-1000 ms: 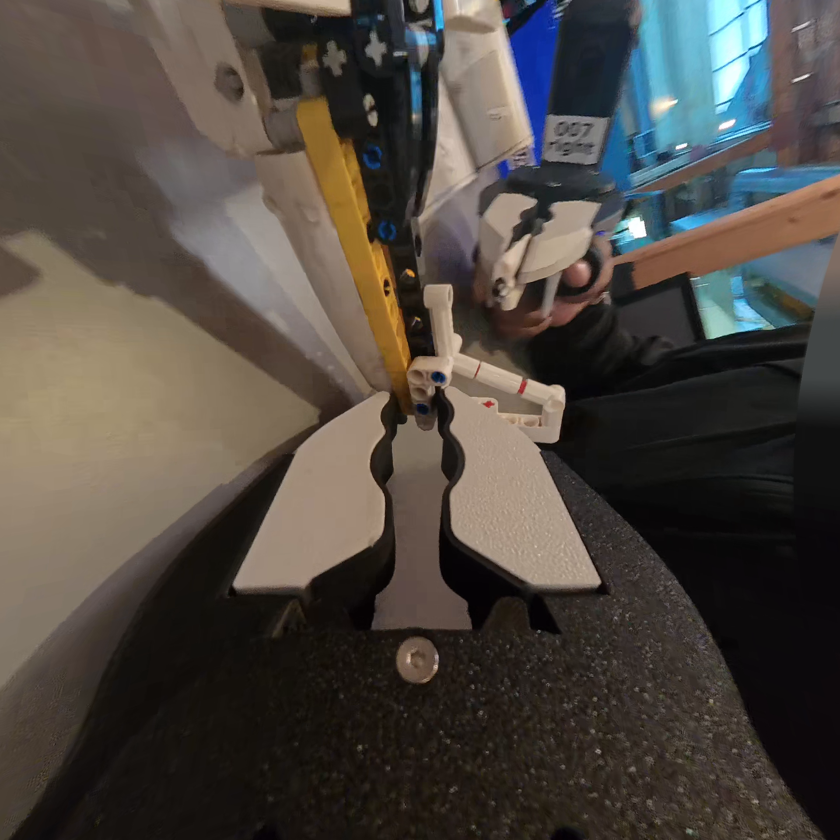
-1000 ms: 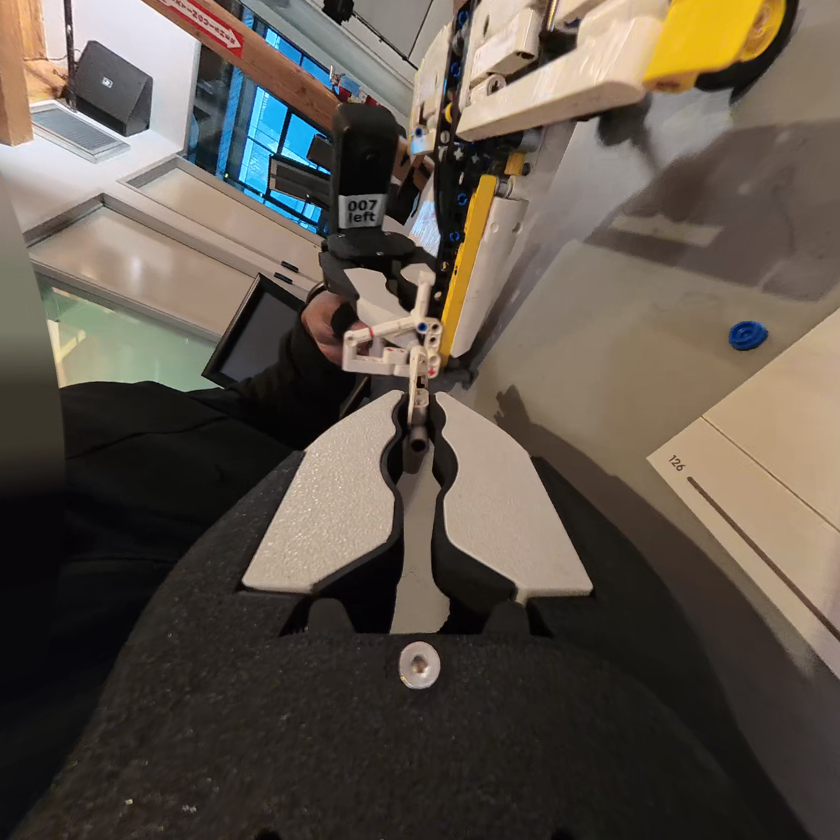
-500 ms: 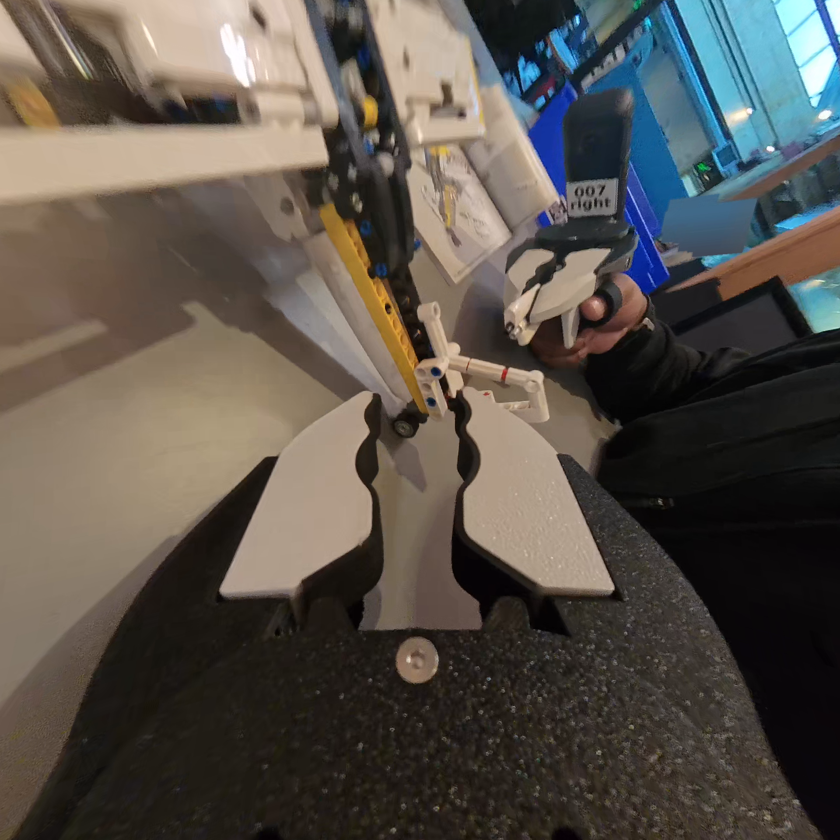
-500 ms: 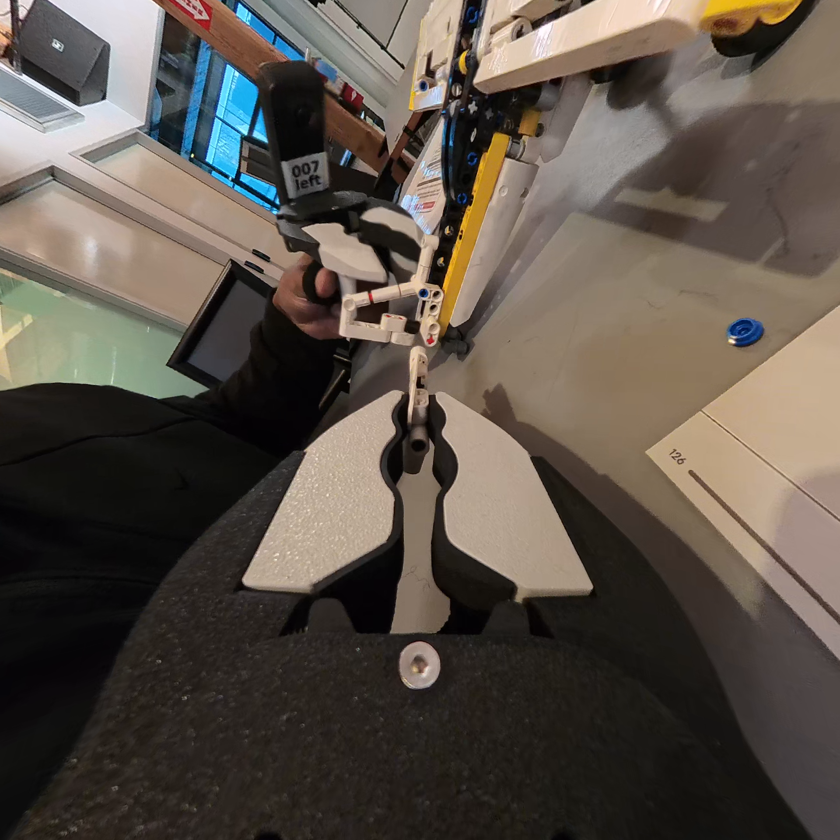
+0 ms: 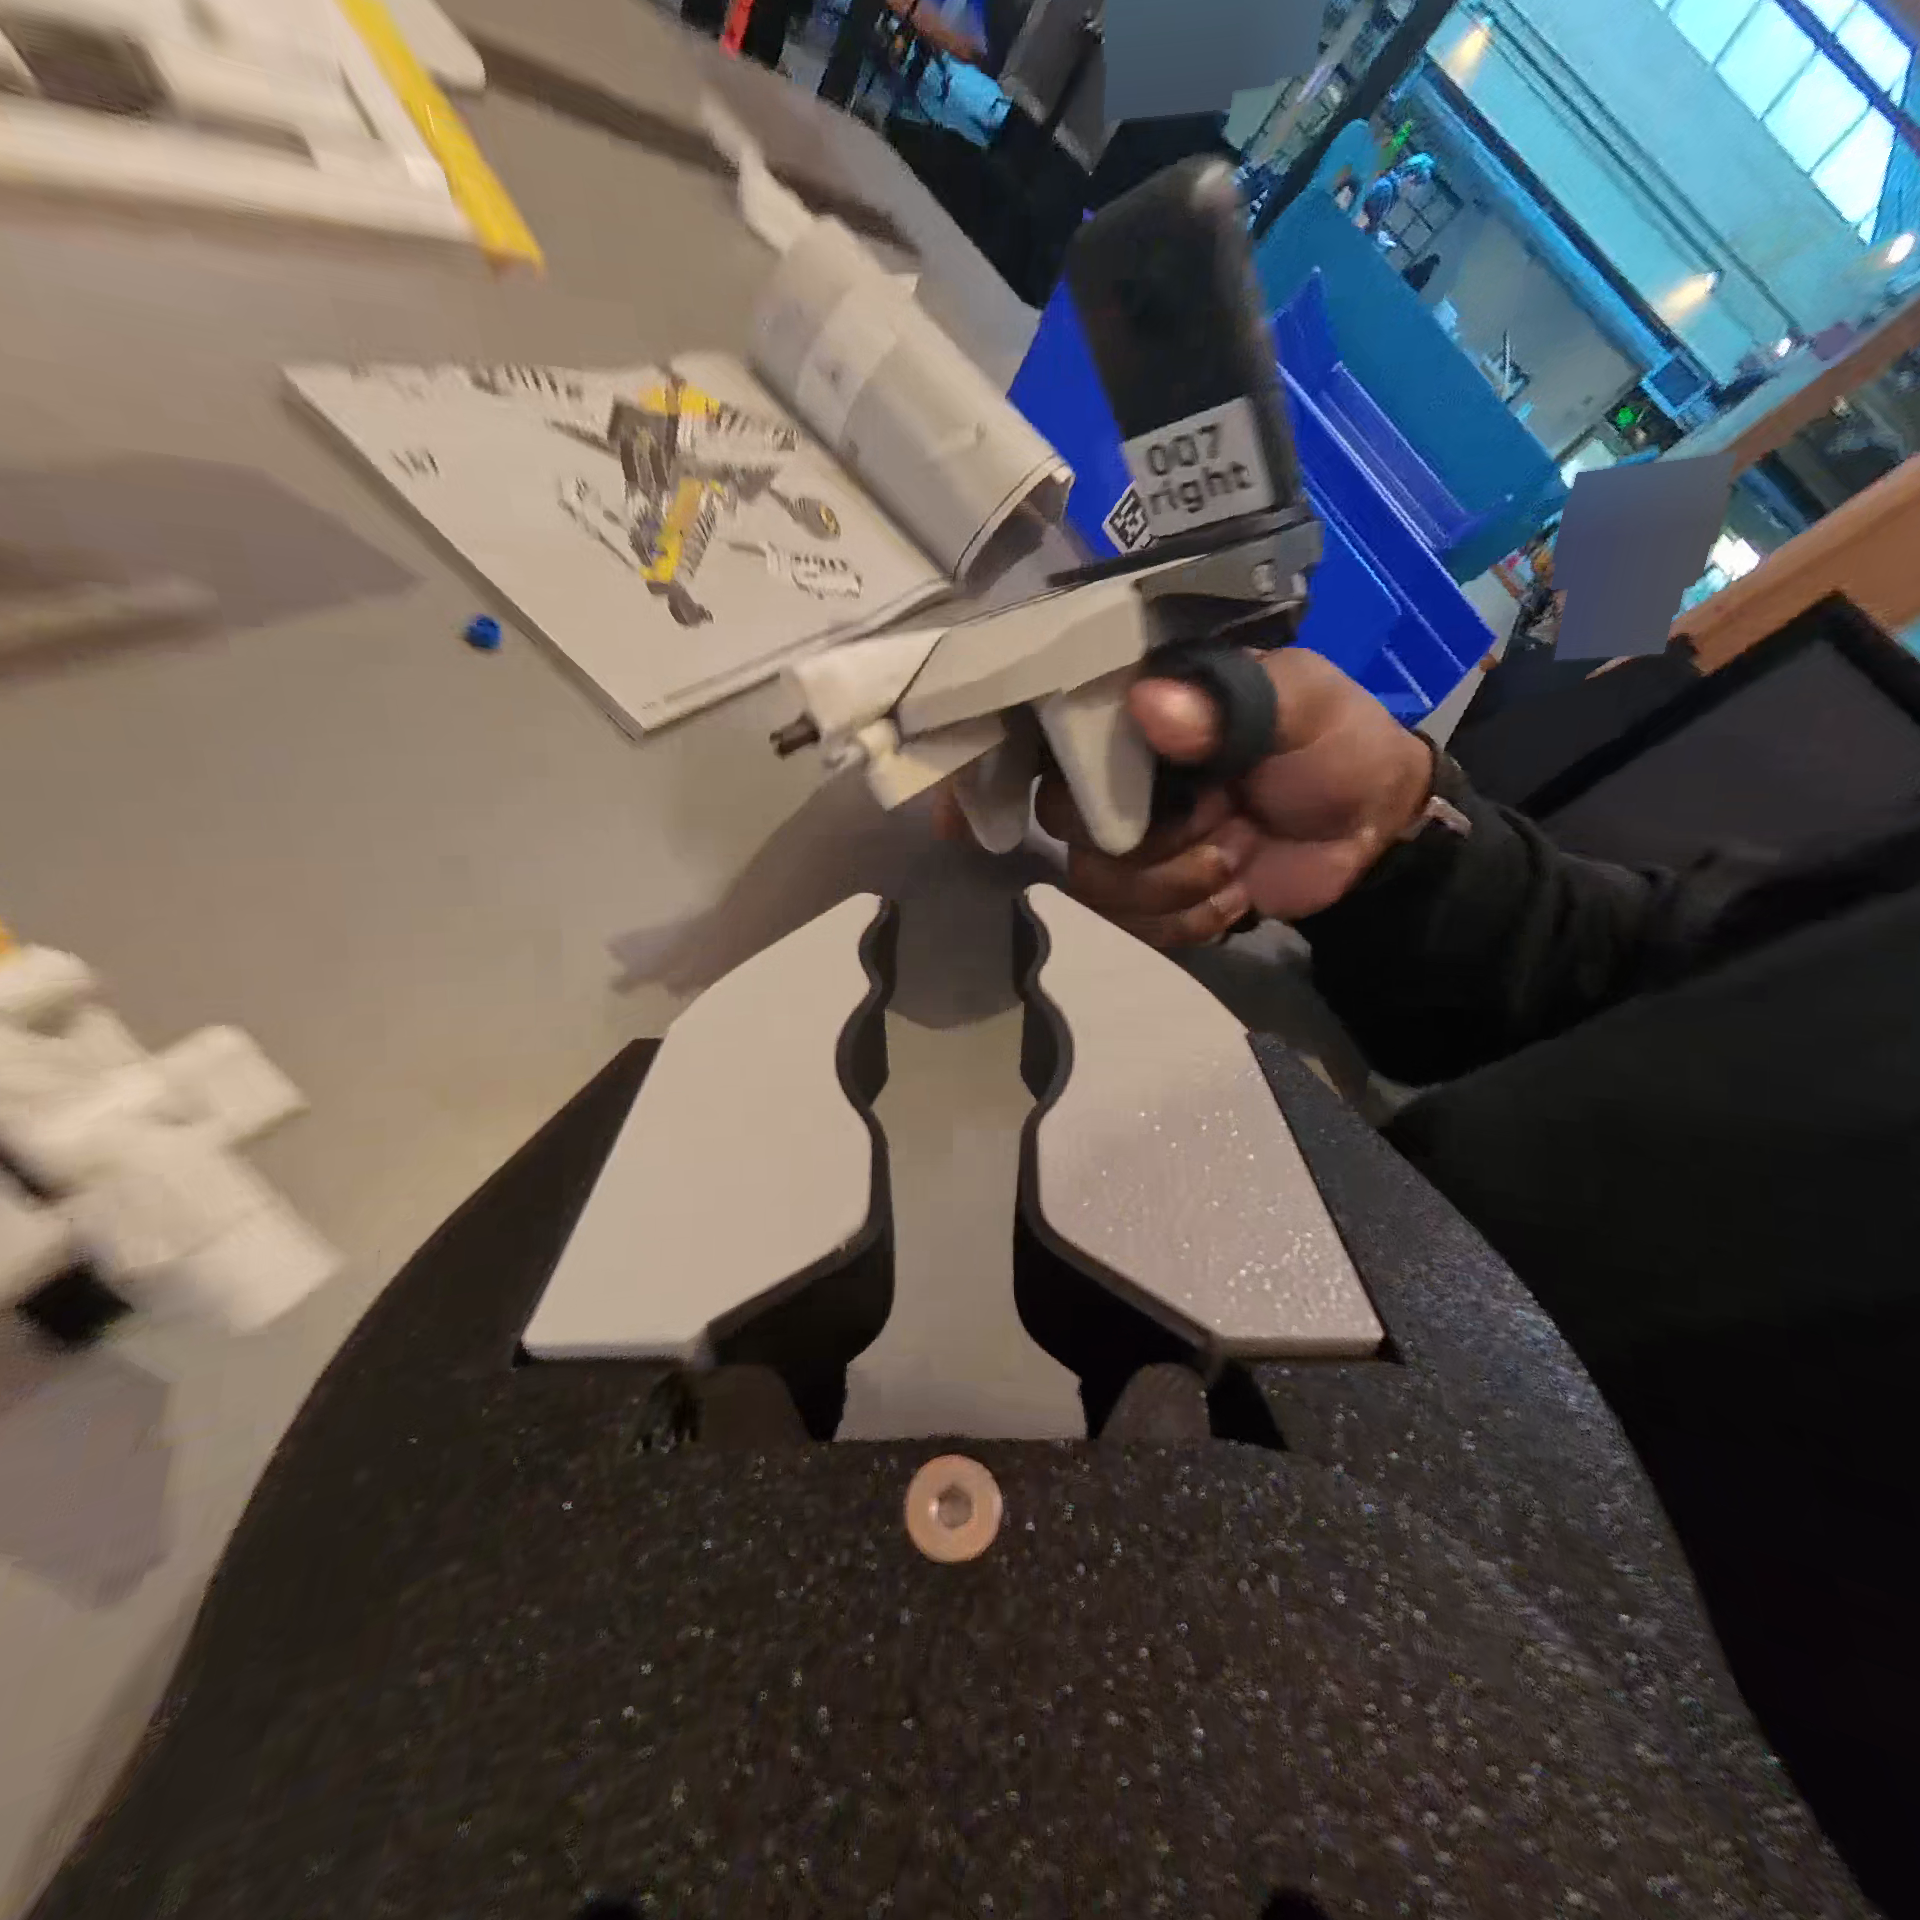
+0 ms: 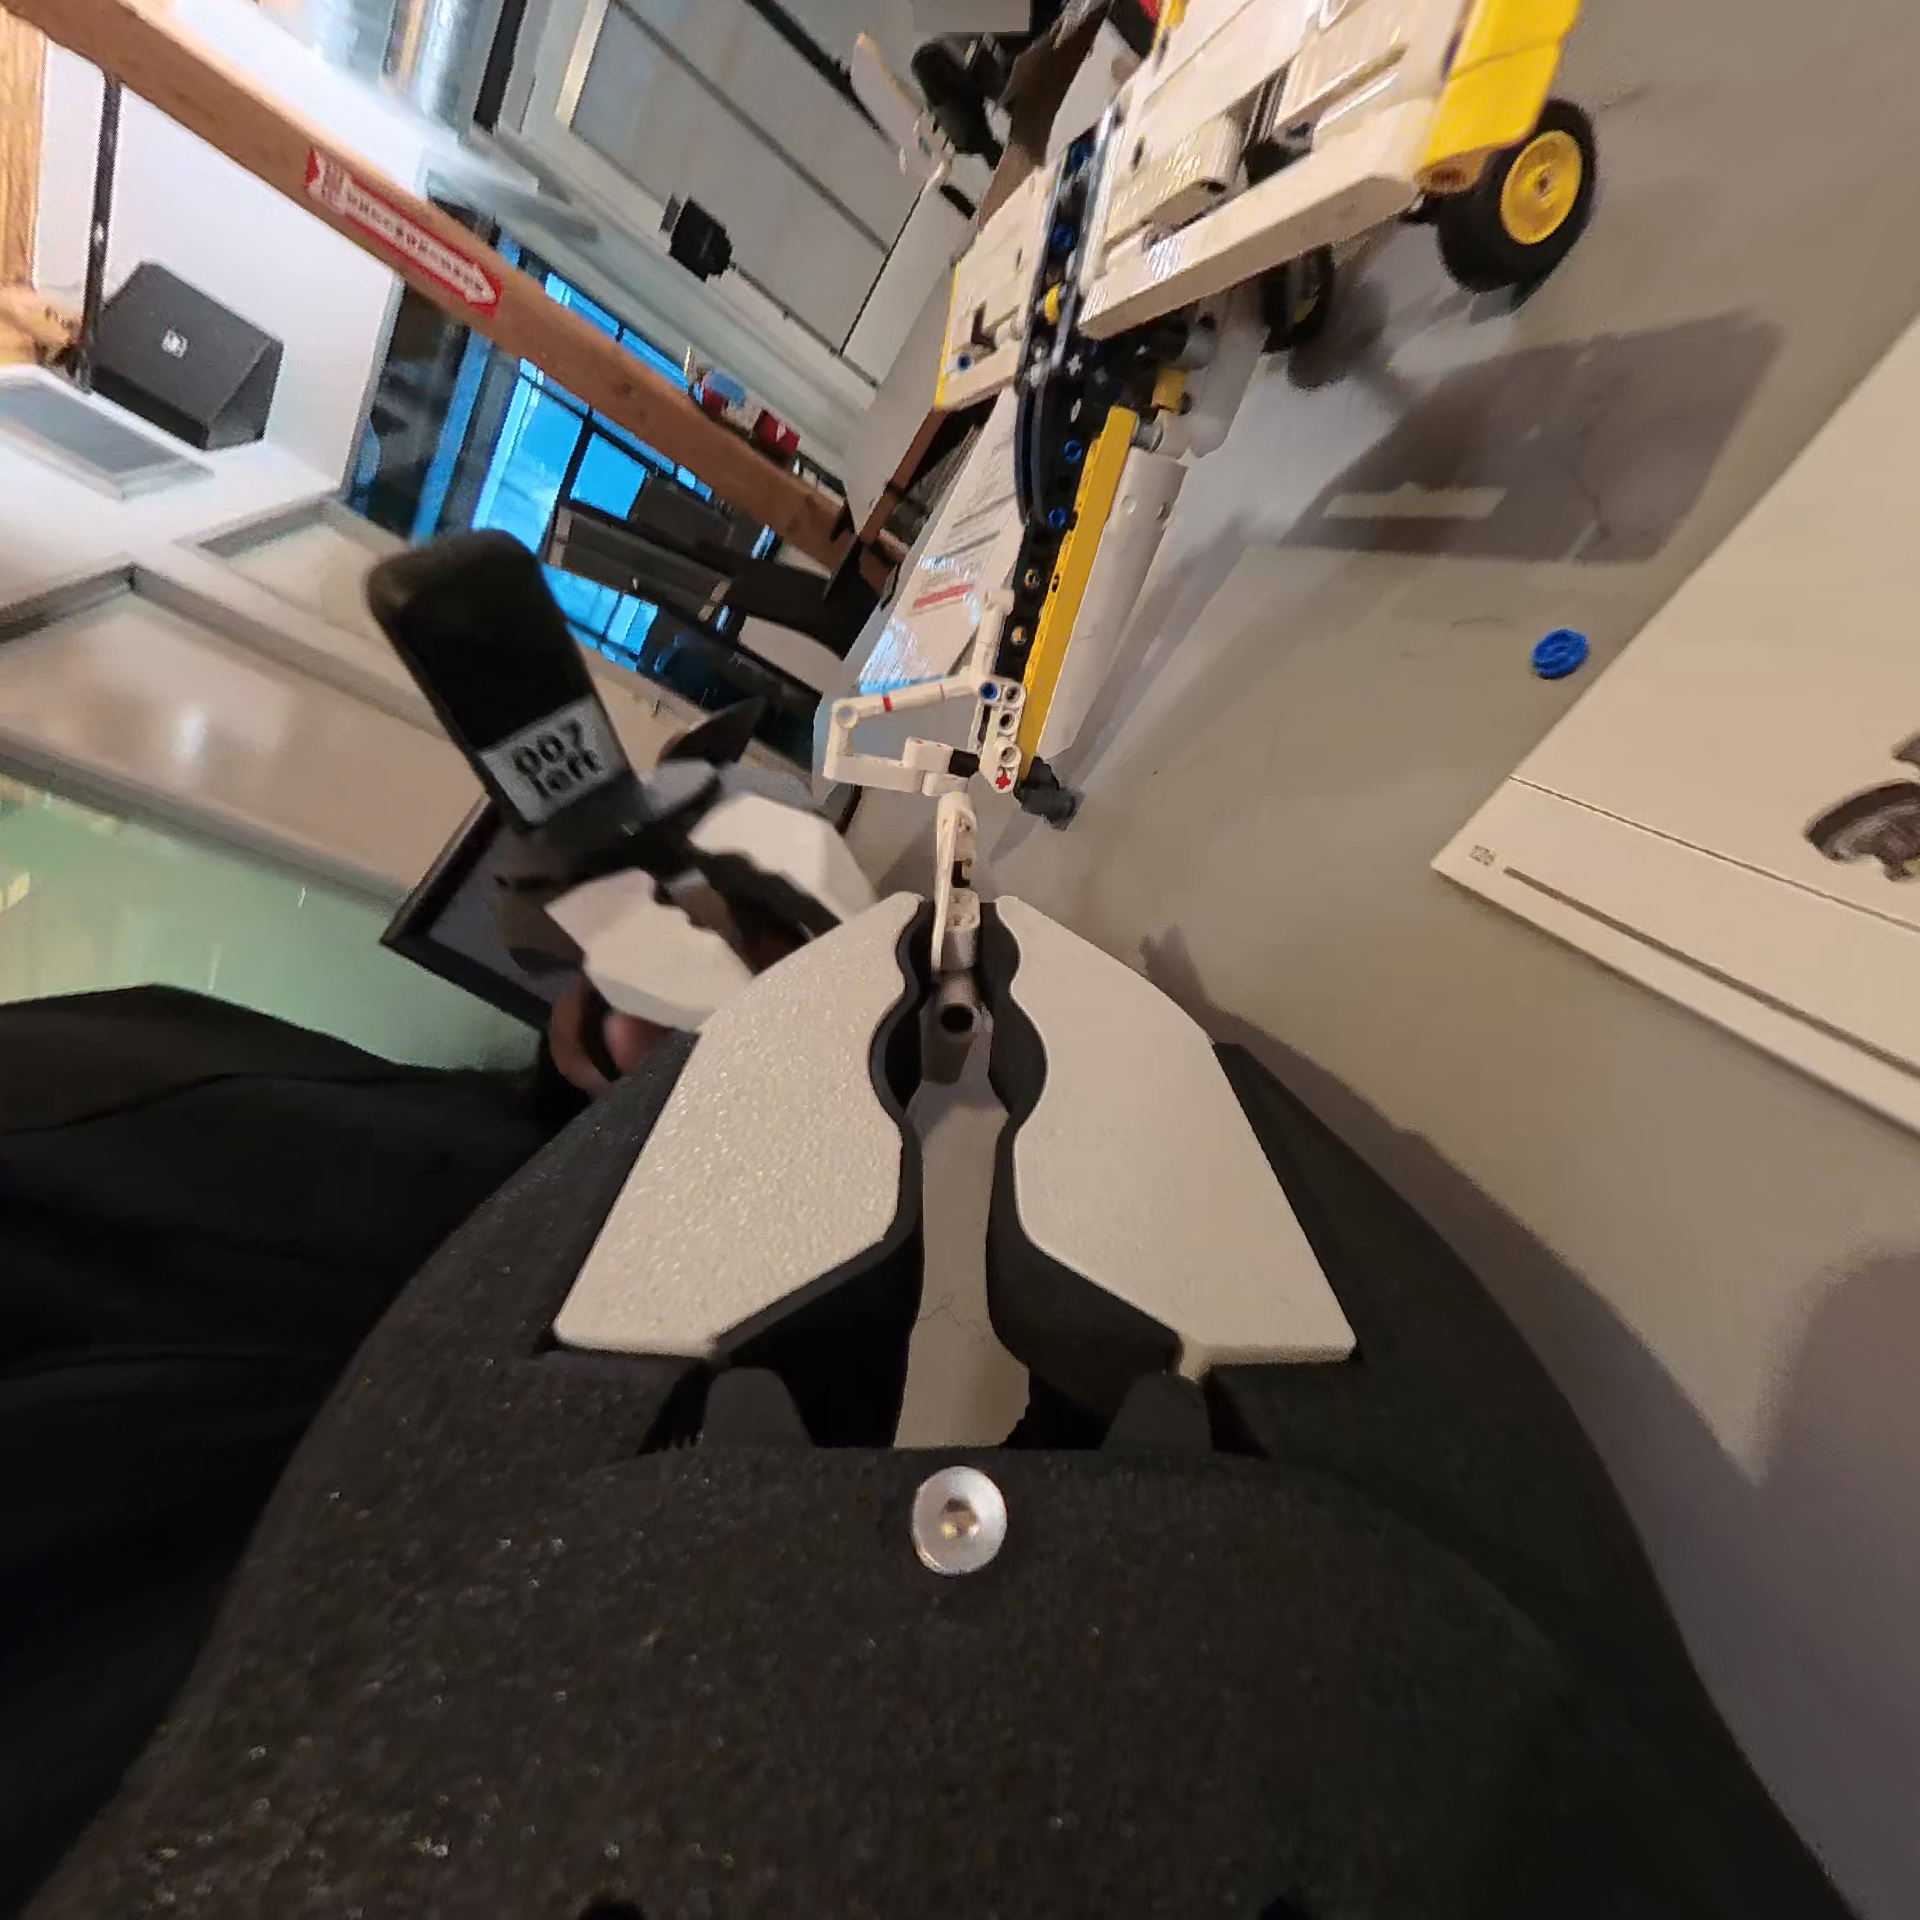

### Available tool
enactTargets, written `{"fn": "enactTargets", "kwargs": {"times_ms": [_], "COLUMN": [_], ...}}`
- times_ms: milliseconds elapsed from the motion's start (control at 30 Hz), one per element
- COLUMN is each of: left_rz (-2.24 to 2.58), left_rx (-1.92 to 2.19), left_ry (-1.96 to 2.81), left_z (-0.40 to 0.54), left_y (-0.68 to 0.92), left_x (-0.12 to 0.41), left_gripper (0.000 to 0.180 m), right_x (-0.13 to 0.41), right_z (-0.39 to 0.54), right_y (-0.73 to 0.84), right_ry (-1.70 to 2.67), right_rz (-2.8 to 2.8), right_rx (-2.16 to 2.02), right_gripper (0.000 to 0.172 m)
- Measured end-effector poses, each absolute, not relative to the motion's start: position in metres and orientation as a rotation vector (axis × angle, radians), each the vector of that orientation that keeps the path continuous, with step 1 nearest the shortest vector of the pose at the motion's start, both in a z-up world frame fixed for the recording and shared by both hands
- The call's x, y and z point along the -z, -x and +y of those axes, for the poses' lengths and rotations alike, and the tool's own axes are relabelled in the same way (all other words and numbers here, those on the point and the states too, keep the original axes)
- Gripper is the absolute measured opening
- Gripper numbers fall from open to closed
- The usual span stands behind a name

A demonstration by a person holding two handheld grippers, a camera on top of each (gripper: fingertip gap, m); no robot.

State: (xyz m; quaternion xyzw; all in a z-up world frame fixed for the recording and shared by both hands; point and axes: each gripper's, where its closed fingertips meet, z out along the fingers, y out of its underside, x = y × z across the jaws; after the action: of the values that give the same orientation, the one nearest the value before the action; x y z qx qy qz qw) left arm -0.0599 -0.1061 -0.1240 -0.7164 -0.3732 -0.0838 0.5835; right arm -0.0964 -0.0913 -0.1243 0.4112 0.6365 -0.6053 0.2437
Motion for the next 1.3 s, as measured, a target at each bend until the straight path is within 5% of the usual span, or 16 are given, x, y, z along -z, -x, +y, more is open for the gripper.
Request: {"fn": "enactTargets", "kwargs": {"times_ms": [700, 967, 1300], "left_rz": [-0.882, -0.816, -0.510], "left_rx": [0.509, 0.317, 0.122], "left_ry": [1.102, 1.439, 1.918], "left_z": [-0.043, -0.047, -0.053], "left_y": [0.068, 0.069, 0.060], "left_x": [0.093, 0.105, 0.115], "left_gripper": [0.008, 0.008, 0.008], "right_x": [0.092, 0.101, 0.098], "right_z": [-0.056, -0.045, -0.058], "right_y": [0.077, 0.076, 0.064], "right_ry": [-1.233, -1.187, -0.638], "right_rz": [1.150, 1.788, 2.542], "right_rx": [2.052, 1.955, 1.560], "right_gripper": [0.007, 0.013, 0.016]}}
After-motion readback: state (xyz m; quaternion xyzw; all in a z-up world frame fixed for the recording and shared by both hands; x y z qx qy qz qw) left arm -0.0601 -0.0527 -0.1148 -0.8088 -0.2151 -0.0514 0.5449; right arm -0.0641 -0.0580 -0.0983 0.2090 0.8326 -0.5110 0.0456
